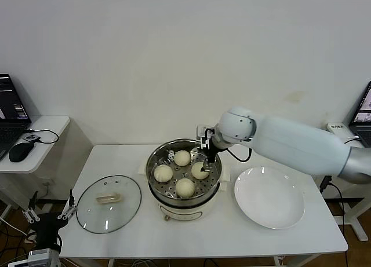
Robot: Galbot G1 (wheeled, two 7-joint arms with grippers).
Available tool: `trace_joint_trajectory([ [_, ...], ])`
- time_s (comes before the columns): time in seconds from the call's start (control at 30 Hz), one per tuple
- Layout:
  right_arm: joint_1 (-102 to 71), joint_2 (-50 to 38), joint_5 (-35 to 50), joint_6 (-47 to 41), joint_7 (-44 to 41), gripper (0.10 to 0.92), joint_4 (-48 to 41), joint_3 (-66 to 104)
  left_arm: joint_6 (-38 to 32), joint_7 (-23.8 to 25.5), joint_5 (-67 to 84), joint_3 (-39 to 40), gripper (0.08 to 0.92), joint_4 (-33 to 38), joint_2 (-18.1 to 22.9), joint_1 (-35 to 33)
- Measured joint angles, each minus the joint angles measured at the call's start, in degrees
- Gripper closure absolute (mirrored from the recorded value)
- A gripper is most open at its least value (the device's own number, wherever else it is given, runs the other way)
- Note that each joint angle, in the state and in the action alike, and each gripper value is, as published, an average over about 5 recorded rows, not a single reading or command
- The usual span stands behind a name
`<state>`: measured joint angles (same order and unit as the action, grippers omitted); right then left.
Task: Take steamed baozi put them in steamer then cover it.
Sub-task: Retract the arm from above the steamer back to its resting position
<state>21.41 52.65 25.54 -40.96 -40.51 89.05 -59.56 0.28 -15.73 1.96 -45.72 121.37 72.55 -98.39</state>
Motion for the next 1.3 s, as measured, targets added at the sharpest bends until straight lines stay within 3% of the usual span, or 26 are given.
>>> trace_joint_trajectory([
  [0.27, -11.03, -6.61, 3.55, 5.95, 16.18, 0.203, 6.63, 10.96, -0.07, 0.38, -0.07, 0.67, 0.177, -0.58, 0.34, 0.62],
  [0.53, -35.59, -8.38, -0.79, 18.34, 27.48, 0.203, 10.87, 33.08, -0.12, 1.82, -0.79, 0.7, 0.177, -1.43, 0.15, 0.88],
  [0.93, -74.56, 2.52, -8.18, 35.2, 28.5, 0.202, 15.24, 72.35, -1.33, 2.49, -6.84, 2.4, 0.177, -5.36, -2.47, 2.8],
  [1.3, -100.37, 17.04, -11.02, 42.97, 27.89, 0.203, 20.85, 96.71, -4.11, 0.81, -28.68, 3.0, 0.177, -12.4, -5.81, 4.09],
])
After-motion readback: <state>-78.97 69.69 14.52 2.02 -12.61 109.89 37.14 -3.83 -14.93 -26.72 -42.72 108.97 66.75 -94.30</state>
